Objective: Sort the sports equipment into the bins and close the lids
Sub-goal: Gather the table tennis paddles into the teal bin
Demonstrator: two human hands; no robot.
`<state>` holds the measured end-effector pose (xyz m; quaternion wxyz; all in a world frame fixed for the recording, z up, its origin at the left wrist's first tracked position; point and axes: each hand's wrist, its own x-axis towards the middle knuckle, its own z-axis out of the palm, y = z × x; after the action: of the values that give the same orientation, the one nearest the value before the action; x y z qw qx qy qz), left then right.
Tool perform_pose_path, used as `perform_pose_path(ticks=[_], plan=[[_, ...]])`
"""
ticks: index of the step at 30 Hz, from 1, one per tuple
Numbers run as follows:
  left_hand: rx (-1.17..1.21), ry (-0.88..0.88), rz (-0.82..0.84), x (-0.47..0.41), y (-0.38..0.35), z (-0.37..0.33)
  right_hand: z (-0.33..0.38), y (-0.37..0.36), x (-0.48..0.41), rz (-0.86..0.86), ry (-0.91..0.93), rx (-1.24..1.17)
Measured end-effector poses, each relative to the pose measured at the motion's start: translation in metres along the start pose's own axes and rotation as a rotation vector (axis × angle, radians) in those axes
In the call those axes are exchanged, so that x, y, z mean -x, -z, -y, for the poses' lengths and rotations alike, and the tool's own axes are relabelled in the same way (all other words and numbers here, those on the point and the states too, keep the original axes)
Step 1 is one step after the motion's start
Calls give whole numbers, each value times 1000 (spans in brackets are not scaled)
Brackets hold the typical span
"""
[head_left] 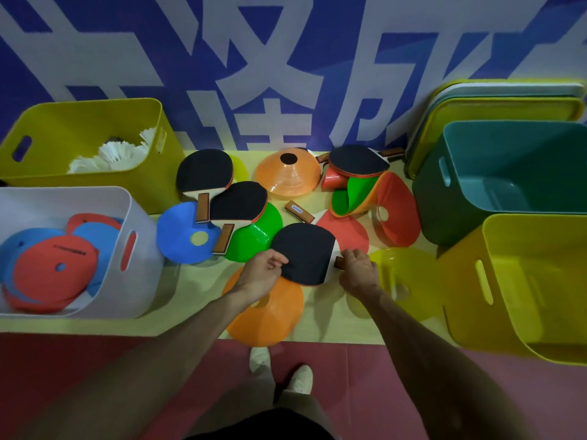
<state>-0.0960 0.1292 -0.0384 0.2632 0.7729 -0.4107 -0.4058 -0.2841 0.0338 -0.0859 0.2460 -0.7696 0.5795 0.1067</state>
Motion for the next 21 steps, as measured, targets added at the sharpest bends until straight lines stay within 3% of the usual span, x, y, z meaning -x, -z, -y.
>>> perform_pose_path(ticks=[6,11,16,21], plan=[[-26,-10,-72,-12,21,2,6,10,-10,49,-11,88],[-90,23,-230,-33,51,12,14,26,-7,93,46,138],[-79,152,-327,-53,73,28,30,47,-1,-11,69,227],[111,330,-354,-61,77,47,53,57,6,-49,45,178]])
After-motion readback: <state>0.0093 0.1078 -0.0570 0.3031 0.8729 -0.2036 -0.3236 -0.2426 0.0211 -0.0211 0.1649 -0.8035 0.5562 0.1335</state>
